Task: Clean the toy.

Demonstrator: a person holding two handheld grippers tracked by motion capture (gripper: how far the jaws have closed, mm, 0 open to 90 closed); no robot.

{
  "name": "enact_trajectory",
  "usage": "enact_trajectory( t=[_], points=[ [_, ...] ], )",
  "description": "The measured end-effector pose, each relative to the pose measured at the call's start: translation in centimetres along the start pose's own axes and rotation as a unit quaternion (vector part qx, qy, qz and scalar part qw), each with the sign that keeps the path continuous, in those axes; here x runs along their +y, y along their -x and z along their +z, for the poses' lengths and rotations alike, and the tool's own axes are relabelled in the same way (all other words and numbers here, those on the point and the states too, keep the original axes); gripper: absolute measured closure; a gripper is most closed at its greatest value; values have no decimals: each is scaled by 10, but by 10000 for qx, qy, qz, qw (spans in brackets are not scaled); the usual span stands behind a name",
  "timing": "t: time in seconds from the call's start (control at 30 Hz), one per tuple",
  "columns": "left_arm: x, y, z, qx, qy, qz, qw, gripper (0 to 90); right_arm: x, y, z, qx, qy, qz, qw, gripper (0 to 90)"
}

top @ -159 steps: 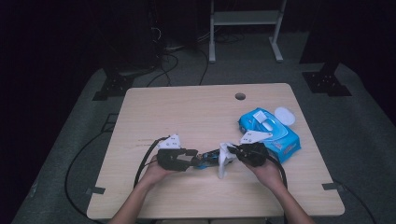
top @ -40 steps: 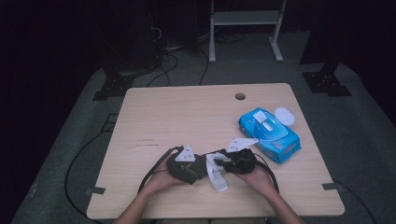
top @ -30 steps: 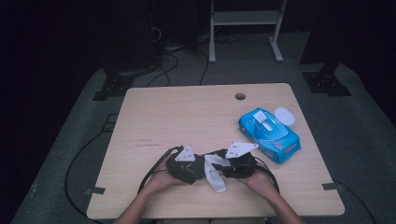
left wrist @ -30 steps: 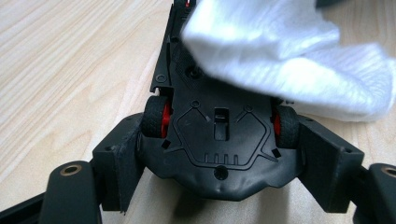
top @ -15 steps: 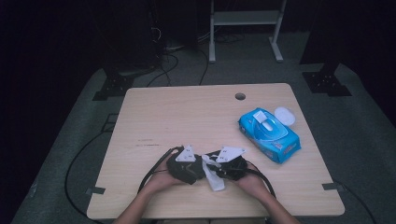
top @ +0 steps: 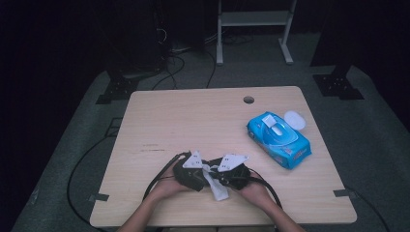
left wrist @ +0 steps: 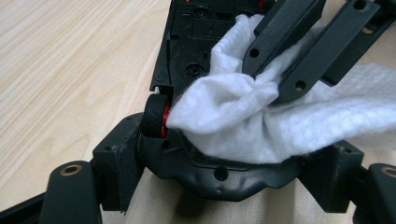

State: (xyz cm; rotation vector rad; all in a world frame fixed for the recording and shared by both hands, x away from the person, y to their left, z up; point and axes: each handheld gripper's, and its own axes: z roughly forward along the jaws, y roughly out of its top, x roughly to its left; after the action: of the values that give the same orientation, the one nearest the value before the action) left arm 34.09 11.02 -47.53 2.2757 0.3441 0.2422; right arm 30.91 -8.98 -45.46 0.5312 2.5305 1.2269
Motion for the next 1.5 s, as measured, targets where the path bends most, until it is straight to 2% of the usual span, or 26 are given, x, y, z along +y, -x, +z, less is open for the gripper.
enact_trajectory(
  t=[0.07, 0.13, 0.2, 0.23, 0.27, 0.37, 0.43, 0.47, 0.53, 0.6, 0.7, 0.73, 0.8, 0.87, 0.93, 0.97, 1.03, 1.07, 1.2, 1.27, 1.4, 1.43, 1.5],
  points=[
    [0, 0, 0, -1, 0, -10, 10000, 240, -1, 5, -3, -50, -62, 75, 9999, 830],
    [0, 0, 0, -1, 10, -29, 10000, 239, -4, 13, -9, -316, -128, 161, 9993, 832],
    [0, 0, -1, -14, 52, -52, 10000, 240, -8, 21, -14, -398, -114, 321, 9986, 835],
    [1, 0, -1, -6, 55, -26, 10000, 240, -9, 23, -16, -348, -83, 448, 9984, 835],
    [2, 0, -1, -14, 58, -37, 10000, 240, -8, 21, -14, -284, -33, 465, 9985, 835],
    [3, 1, 0, 6, 13, 17, 10000, 240, -3, 8, -5, 71, 106, 406, 9991, 834],
    [0, 2, 0, 22, -16, 55, 10000, 240, 2, -2, 1, 97, 57, 167, 9998, 834],
    [0, 2, 0, 14, -15, 28, 10000, 240, 2, -3, 2, 106, 45, 132, 9998, 834],
    [1, 2, 0, 14, -12, 20, 10000, 240, 1, 1, 1, 121, 47, 235, 9996, 835],
    [2, 3, 1, 4, 23, -20, 10000, 240, -1, 7, -2, -13, 13, 337, 9994, 836],
    [3, 4, 1, -24, 26, 31, 10000, 240, -1, 9, -2, 96, 85, 527, 9985, 835],
    [3, 5, 2, -31, 16, 35, 10000, 240, 1, 7, 0, 198, 122, 527, 9983, 835],
    [2, 6, 2, -19, -5, 98, 10000, 240, 2, 3, 3, 259, 98, 428, 9987, 835],
    [3, 5, 2, -40, 10, 48, 10000, 240, 2, 4, 2, 257, 75, 414, 9988, 836],
    [2, 6, 2, -37, 21, 40, 10000, 240, 0, 10, -1, 125, 39, 479, 9988, 837],
    [3, 6, 2, -36, 10, 56, 10000, 240, -1, 14, -2, 72, 34, 539, 9985, 837],
    [4, 6, 1, -24, 54, 71, 10000, 240, -2, 17, -4, 112, 59, 680, 9976, 837],
    [4, 6, 1, -29, 48, 85, 9999, 240, -1, 16, -4, 105, 61, 663, 9977, 837],
    [4, 7, 1, -7, 32, 87, 10000, 240, 8, 8, 6, 335, 113, 569, 9978, 837],
    [2, 6, 0, -4, 8, 51, 10000, 240, 12, 5, 11, 318, 38, 434, 9985, 837],
    [2, 6, 0, -9, 21, 49, 10000, 240, 10, 14, 8, 153, -11, 606, 9980, 838],
    [3, 6, 0, -2, 37, 57, 10000, 240, 9, 17, 6, 106, -16, 713, 9974, 839],
    [3, 6, 0, 6, 59, 64, 10000, 240, 10, 16, 7, 105, 10, 727, 9973, 839]
  ],
)
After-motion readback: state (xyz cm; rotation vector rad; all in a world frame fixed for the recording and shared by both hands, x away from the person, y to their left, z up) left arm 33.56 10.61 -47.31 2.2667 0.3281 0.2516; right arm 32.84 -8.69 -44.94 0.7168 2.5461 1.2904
